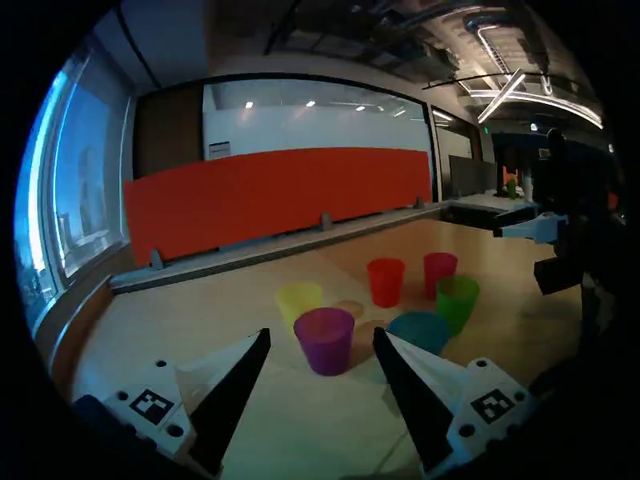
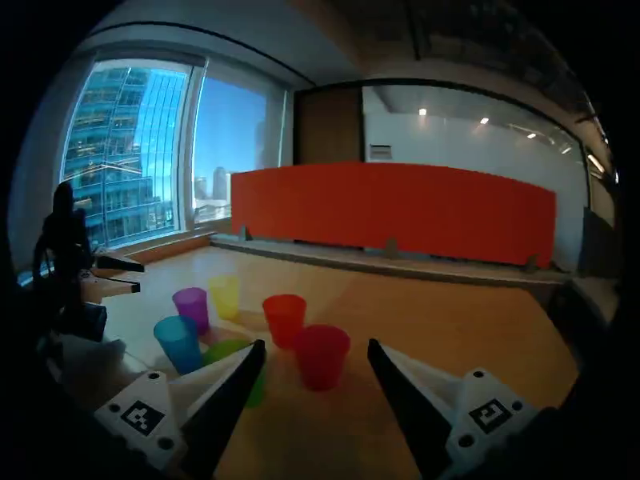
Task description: Pour water
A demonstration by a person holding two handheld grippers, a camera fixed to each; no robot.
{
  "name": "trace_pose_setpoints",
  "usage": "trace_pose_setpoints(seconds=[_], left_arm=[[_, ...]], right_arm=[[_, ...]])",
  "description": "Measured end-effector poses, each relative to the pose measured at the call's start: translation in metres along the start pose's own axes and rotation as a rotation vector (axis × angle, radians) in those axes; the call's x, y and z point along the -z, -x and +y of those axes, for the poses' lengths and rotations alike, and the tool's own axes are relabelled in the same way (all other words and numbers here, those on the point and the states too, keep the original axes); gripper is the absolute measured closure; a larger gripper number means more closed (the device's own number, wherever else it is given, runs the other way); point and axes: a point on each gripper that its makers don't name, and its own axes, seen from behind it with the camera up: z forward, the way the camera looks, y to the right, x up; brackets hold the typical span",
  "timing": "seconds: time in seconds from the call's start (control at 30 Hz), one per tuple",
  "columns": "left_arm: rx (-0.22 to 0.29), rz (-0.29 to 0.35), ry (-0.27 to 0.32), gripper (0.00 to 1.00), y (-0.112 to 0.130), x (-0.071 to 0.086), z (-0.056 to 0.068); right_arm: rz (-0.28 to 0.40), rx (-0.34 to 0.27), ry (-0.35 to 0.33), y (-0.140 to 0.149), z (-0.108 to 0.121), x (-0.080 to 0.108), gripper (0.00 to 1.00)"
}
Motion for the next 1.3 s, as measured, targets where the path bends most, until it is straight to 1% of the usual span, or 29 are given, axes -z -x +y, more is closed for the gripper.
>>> trace_pose_setpoints(seconds=[0.17, 0.27, 0.47, 0.7, 0.87, 0.97, 1.07, 1.17, 1.3], left_arm=[[0.018, 0.044, -0.053, 0.04, -0.008, 0.003, -0.005], [0.031, 0.068, -0.09, 0.05, -0.012, 0.006, -0.01], [0.072, 0.122, -0.16, 0.04, -0.023, 0.011, -0.02], [0.123, 0.186, -0.251, 0.04, -0.035, 0.019, -0.038], [0.157, 0.211, -0.289, 0.05, -0.036, 0.021, -0.044], [0.177, 0.219, -0.302, 0.05, -0.036, 0.021, -0.047], [0.184, 0.222, -0.305, 0.05, -0.037, 0.021, -0.048], [0.175, 0.226, -0.32, 0.05, -0.039, 0.019, -0.051], [0.15, 0.239, -0.351, 0.05, -0.043, 0.018, -0.055]], right_arm=[[0.07, -0.023, 0.067, -0.011, 0.011, 0.001, 0.01], [0.098, -0.039, 0.103, -0.017, 0.019, 0.001, 0.01], [0.17, -0.053, 0.203, -0.032, 0.038, 0.007, 0.01], [0.253, -0.049, 0.323, -0.048, 0.061, 0.016, 0.01], [0.267, -0.041, 0.385, -0.049, 0.072, 0.023, 0.01], [0.264, -0.023, 0.408, -0.046, 0.074, 0.025, 0.01], [0.252, -0.016, 0.426, -0.041, 0.077, 0.025, 0.01], [0.248, -0.022, 0.429, -0.038, 0.078, 0.024, 0.01], [0.259, -0.041, 0.422, -0.041, 0.077, 0.024, 0.01]])
